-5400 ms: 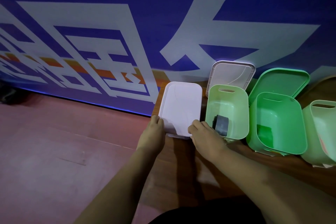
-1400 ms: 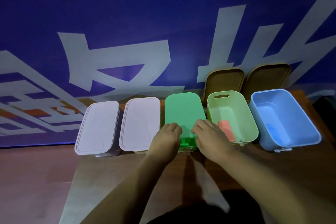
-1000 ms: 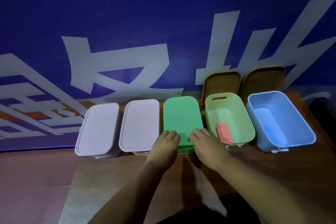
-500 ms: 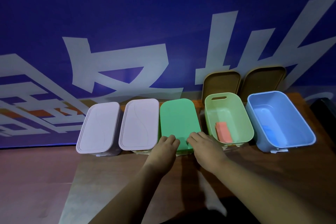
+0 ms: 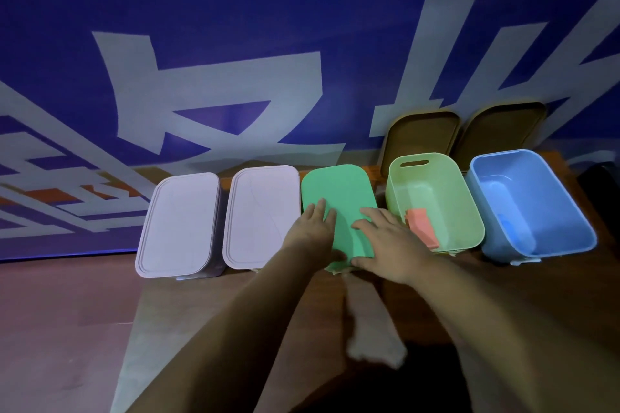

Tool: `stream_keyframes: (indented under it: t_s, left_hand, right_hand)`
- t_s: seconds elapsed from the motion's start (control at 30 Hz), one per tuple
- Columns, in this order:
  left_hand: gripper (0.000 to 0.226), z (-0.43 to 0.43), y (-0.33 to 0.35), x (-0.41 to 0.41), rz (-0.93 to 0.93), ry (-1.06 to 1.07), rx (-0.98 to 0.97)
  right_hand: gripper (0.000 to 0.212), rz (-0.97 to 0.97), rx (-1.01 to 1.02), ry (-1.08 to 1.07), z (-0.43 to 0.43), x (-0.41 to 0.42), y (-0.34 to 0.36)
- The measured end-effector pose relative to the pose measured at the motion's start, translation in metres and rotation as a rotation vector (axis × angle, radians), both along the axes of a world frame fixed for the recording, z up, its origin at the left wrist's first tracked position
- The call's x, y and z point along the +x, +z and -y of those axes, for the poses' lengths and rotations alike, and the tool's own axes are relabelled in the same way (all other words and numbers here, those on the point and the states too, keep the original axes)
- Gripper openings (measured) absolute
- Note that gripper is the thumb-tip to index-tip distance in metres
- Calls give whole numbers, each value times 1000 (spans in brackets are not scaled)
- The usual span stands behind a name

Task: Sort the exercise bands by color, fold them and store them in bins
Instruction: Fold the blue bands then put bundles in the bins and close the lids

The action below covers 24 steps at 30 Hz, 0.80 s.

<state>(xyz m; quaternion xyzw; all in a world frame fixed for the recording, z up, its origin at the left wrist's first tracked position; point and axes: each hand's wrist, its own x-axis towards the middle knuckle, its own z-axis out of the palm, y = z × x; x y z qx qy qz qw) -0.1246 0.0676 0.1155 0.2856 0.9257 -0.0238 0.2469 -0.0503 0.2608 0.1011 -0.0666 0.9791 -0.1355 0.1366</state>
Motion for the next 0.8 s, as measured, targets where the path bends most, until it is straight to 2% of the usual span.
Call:
stream_keyframes:
  t_s: [0.13, 0.2, 0.27, 0.53, 0.8]
  left_hand:
    - [112, -1, -5, -14, 95, -3, 37]
    - [113, 0, -6, -18, 87, -30, 38]
    - [113, -1, -4, -19, 70, -40, 26]
    - [112, -2, 0, -24, 91, -29, 23]
    - [110, -11, 8, -31, 101, 41, 22]
  right_hand:
    - [94, 22, 47, -55, 4, -2, 1]
    - [103, 41, 51, -89, 5, -7, 3]
    - [104, 40, 63, -86, 5, -12, 6]
    - [91, 78, 116, -35, 8, -24, 18]
    - [50, 88, 6, -22, -19, -34, 37]
